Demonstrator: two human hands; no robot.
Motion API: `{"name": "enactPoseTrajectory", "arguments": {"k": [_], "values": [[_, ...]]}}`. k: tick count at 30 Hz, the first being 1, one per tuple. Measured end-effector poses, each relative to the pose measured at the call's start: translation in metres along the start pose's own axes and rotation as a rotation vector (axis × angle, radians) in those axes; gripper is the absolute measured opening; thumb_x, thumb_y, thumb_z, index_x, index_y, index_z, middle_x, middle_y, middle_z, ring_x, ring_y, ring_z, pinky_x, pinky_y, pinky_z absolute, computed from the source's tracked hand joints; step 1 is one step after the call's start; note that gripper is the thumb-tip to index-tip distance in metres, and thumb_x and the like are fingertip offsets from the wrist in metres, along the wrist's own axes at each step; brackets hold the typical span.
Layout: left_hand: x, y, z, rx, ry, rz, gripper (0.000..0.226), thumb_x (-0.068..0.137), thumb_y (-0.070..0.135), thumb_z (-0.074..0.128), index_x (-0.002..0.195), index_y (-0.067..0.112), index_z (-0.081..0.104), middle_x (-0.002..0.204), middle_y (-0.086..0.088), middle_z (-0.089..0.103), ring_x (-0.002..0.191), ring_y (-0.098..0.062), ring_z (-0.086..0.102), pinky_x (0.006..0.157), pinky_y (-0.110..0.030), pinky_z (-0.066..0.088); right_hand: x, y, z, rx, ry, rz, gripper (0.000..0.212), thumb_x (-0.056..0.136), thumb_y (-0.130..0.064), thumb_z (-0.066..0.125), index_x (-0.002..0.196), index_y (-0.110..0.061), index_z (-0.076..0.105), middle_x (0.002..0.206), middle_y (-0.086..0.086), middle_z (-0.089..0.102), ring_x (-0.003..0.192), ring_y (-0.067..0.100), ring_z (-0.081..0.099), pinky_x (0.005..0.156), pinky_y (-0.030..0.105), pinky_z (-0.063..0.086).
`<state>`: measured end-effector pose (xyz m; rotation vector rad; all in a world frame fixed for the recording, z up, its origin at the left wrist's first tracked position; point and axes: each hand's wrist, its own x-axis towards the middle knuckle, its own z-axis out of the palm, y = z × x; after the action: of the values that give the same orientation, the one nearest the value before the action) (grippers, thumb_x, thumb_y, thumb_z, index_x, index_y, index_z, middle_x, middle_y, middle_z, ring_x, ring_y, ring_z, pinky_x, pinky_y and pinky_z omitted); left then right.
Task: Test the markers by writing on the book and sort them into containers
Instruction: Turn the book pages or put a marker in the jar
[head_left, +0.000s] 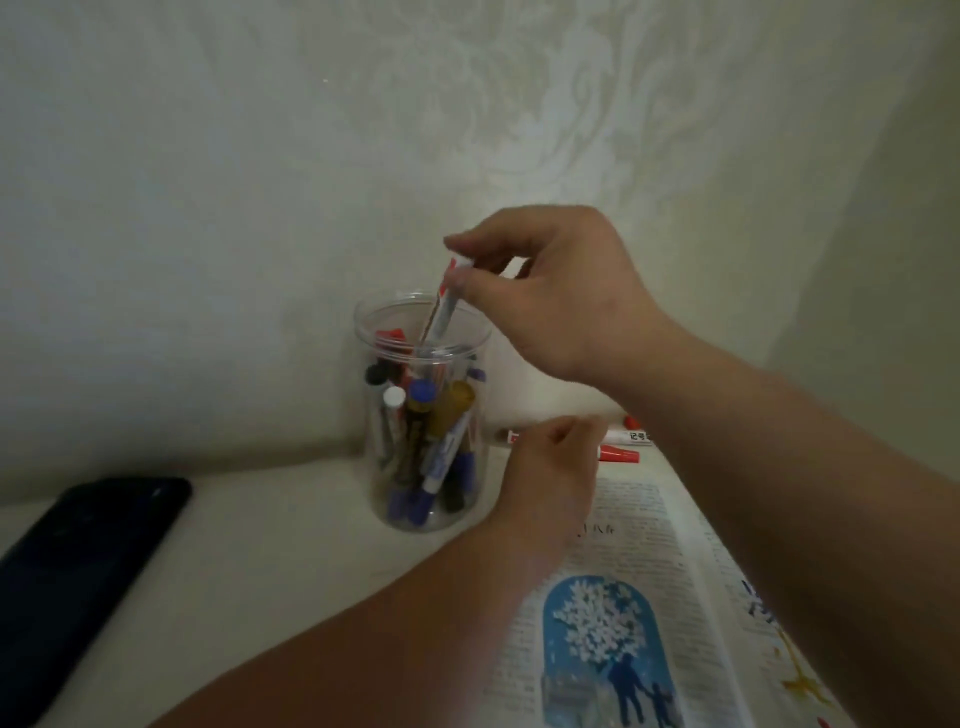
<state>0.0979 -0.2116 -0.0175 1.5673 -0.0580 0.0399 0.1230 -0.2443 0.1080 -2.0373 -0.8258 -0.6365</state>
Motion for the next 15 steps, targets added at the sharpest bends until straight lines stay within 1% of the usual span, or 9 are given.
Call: {"name": "enactPoseTrajectory", "arguments": {"k": [3,5,6,7,9,11,12,13,15], "values": [[0.003,-0.001,0.004,0.012,-0.025,-0.016,0.053,0.095,0.015,0.047,0.042,0.02,0.046,0.039,0.008,0.04,0.037,-0.004,0.036,0.051,-0.023,0.029,0.002,-0.004,0.008,-0.202,-0.25,0.051,0.019,0.095,-0.023,0.064,0.108,-0.022,0.078,0.079,-0.026,0.059,0.077,-0.007,0.058,0.074,0.001,0.043],[0.003,-0.002,0.004,0.016,-0.013,0.015,0.051,0.096,0.013,0.046,0.046,0.019,0.039,0.038,0.008,0.038,0.036,-0.003,0.035,0.049,-0.019,0.029,0.003,-0.003,0.012,-0.216,-0.379,0.088,0.027,0.098,-0.027,0.055,0.102,-0.014,0.078,0.087,-0.01,0.071,0.085,0.008,0.064,0.08,0.016,0.05],[0.006,-0.006,0.005,-0.007,-0.013,0.024,0.051,0.097,0.011,0.046,0.048,0.02,0.037,0.037,0.009,0.037,0.036,-0.003,0.036,0.045,-0.014,0.028,0.003,-0.003,0.012,-0.187,-0.418,0.111,0.031,0.099,-0.027,0.052,0.101,-0.008,0.076,0.095,0.001,0.073,0.09,0.015,0.063,0.082,0.023,0.05],[0.006,-0.007,0.003,-0.022,-0.017,0.029,0.05,0.098,0.009,0.047,0.05,0.021,0.037,0.036,0.011,0.037,0.035,-0.001,0.037,0.042,-0.01,0.026,0.001,-0.003,0.012,-0.154,-0.436,0.115,0.034,0.101,-0.026,0.048,0.102,-0.005,0.075,0.106,0.004,0.073,0.097,0.015,0.059,0.085,0.019,0.045],[0.004,-0.005,0.002,-0.049,-0.013,0.03,0.048,0.1,0.008,0.048,0.056,0.024,0.042,0.037,0.015,0.043,0.038,0.004,0.043,0.042,-0.007,0.03,-0.003,-0.003,0.006,-0.121,-0.361,0.041,0.033,0.104,-0.021,0.045,0.112,-0.01,0.075,0.123,-0.005,0.067,0.103,-0.003,0.048,0.091,0.004,0.03],[0.004,-0.005,0.002,-0.023,-0.002,0.062,0.05,0.101,0.01,0.051,0.052,0.023,0.05,0.039,0.017,0.047,0.04,0.005,0.045,0.045,-0.006,0.033,-0.009,0.007,-0.008,-0.111,-0.148,-0.016,0.03,0.101,-0.017,0.048,0.117,-0.02,0.073,0.122,-0.012,0.065,0.105,-0.01,0.047,0.097,0.006,0.03],[0.004,-0.004,0.001,-0.041,0.007,0.056,0.055,0.1,0.013,0.053,0.046,0.022,0.055,0.04,0.015,0.049,0.04,0.004,0.045,0.046,-0.008,0.034,-0.014,0.016,-0.018,-0.103,-0.05,0.019,0.027,0.099,-0.016,0.052,0.114,-0.023,0.073,0.115,-0.015,0.066,0.102,-0.008,0.05,0.095,0.01,0.036],[0.003,-0.003,0.001,-0.073,0.012,0.036,0.057,0.1,0.017,0.054,0.044,0.024,0.059,0.041,0.014,0.05,0.041,0.004,0.046,0.048,-0.012,0.037,-0.02,0.027,-0.029,-0.11,0.018,0.081,0.025,0.096,-0.015,0.056,0.11,-0.026,0.074,0.108,-0.018,0.066,0.093,-0.007,0.054,0.086,0.01,0.04],[0.003,-0.004,0.003,-0.119,0.004,0.032,0.057,0.1,0.021,0.055,0.043,0.025,0.059,0.044,0.012,0.05,0.043,0.001,0.047,0.05,-0.018,0.039,-0.036,0.054,-0.056,-0.245,0.033,0.235,0.02,0.091,-0.016,0.063,0.102,-0.028,0.075,0.094,-0.021,0.067,0.079,-0.009,0.058,0.072,0.005,0.04]]}}
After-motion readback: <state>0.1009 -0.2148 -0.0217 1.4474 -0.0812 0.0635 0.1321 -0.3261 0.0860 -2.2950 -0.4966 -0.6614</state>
